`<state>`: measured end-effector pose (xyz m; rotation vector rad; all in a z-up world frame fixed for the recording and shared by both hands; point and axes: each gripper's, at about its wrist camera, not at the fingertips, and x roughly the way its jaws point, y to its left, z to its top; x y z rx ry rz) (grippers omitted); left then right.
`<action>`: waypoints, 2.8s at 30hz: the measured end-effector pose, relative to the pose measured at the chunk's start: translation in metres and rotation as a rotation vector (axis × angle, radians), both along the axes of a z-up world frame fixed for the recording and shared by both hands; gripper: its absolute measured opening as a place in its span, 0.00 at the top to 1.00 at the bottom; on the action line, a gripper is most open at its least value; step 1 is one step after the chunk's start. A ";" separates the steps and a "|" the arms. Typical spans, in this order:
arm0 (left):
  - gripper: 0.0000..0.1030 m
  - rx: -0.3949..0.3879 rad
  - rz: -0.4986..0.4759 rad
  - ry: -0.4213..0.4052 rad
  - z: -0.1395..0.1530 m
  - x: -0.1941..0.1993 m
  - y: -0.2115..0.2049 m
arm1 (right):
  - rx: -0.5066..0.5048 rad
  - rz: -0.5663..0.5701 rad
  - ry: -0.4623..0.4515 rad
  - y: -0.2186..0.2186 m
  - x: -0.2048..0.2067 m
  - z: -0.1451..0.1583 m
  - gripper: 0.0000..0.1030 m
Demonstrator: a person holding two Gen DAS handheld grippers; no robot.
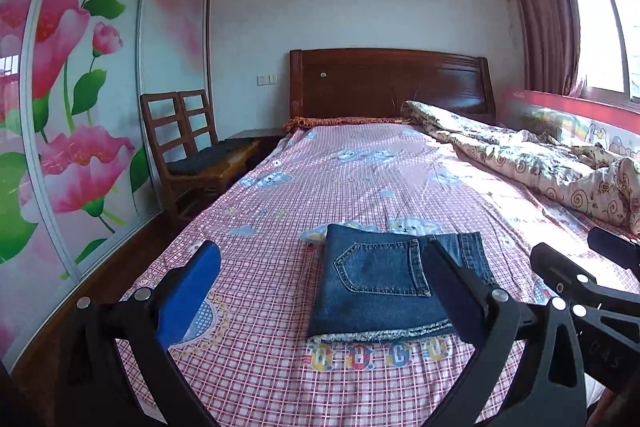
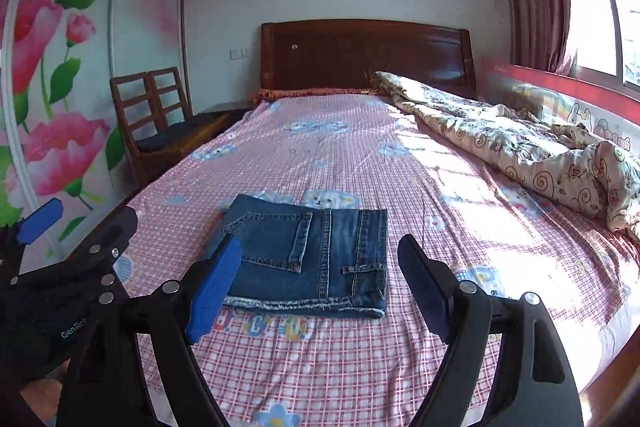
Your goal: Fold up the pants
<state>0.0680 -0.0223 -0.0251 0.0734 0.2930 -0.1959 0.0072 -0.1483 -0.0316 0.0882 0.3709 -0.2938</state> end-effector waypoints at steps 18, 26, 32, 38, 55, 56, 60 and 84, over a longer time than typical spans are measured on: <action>0.02 0.031 0.110 -0.093 -0.031 -0.023 0.014 | -0.104 -0.072 0.030 -0.006 -0.016 -0.025 0.22; 0.02 0.012 0.101 -0.041 -0.034 -0.021 0.014 | -0.052 -0.093 0.054 -0.015 -0.015 -0.027 0.22; 0.02 0.008 0.093 -0.033 -0.034 -0.021 0.014 | -0.062 -0.090 0.043 -0.014 -0.017 -0.024 0.22; 0.02 0.008 0.094 -0.029 -0.035 -0.021 0.013 | -0.087 -0.074 0.047 -0.006 -0.016 -0.023 0.22; 0.02 -0.003 0.081 -0.020 -0.033 -0.018 0.015 | -0.036 -0.052 0.050 -0.008 -0.015 -0.021 0.22; 0.02 -0.003 0.081 -0.021 -0.033 -0.018 0.015 | -0.036 -0.052 0.052 -0.008 -0.014 -0.021 0.22; 0.02 0.000 0.079 -0.018 -0.033 -0.018 0.015 | -0.028 -0.050 0.053 -0.010 -0.015 -0.022 0.22; 0.02 0.058 0.082 -0.008 -0.035 -0.021 0.009 | -0.023 -0.032 0.065 -0.008 -0.012 -0.025 0.22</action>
